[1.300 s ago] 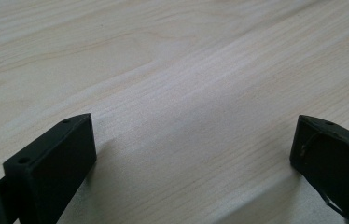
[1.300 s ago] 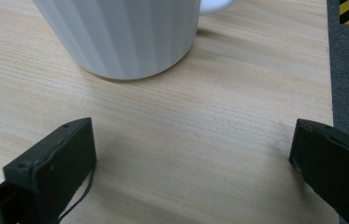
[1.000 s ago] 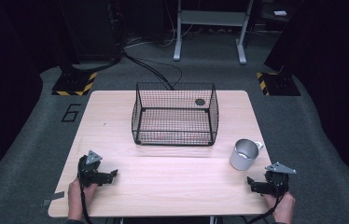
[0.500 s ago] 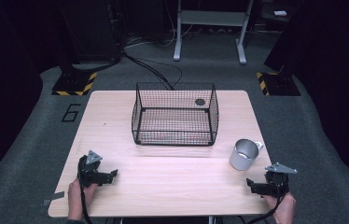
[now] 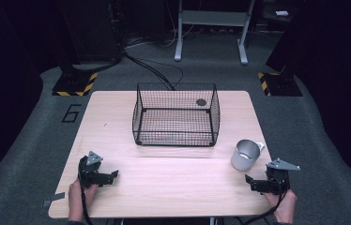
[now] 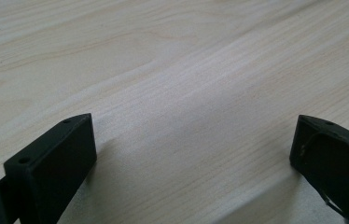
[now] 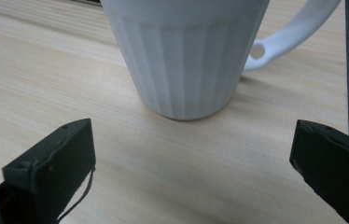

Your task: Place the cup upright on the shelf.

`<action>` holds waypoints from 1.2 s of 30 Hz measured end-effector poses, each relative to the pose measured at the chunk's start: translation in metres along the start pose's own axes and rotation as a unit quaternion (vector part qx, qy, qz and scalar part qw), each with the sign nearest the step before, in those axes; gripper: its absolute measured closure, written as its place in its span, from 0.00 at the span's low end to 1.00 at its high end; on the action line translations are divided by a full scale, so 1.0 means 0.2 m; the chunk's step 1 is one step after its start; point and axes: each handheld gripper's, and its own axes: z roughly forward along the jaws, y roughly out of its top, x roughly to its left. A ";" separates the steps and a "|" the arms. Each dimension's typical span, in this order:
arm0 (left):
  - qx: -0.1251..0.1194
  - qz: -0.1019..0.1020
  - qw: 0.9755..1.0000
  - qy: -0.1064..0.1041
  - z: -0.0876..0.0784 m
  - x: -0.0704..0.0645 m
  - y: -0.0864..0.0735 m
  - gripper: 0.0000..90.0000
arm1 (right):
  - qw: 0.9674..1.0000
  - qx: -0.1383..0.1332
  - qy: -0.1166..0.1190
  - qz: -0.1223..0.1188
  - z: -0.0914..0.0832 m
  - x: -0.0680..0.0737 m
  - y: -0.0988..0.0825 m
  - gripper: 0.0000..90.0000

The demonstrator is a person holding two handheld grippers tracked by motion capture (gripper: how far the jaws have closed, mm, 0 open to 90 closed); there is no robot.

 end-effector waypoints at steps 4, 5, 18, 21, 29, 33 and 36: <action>0.003 0.001 1.000 -0.002 0.00 0.00 0.00 0.01 | 1.000 -0.003 0.000 0.001 0.02 0.01 0.06 0.00; 0.003 0.001 1.000 -0.002 0.00 0.00 0.00 0.01 | 1.000 -0.003 0.000 0.001 0.02 0.01 0.06 0.00; 0.000 0.000 1.000 0.000 0.00 0.00 0.00 0.01 | 1.000 -0.020 -0.001 0.022 0.11 0.01 0.16 0.00; 0.000 0.000 1.000 0.000 0.00 0.00 0.00 0.01 | 0.999 -0.019 -0.001 0.026 0.12 0.01 0.18 0.00; -0.003 -0.001 1.000 0.000 0.00 0.00 0.00 0.01 | 0.999 -0.026 0.007 0.039 0.16 0.00 0.20 0.00; 0.000 0.000 1.000 0.000 0.00 0.00 0.00 0.01 | 0.999 -0.031 0.010 0.040 0.17 0.00 0.21 0.00; 0.003 0.000 1.000 -0.002 0.00 0.00 0.00 0.01 | 0.998 -0.037 0.010 0.045 0.18 0.01 0.21 0.00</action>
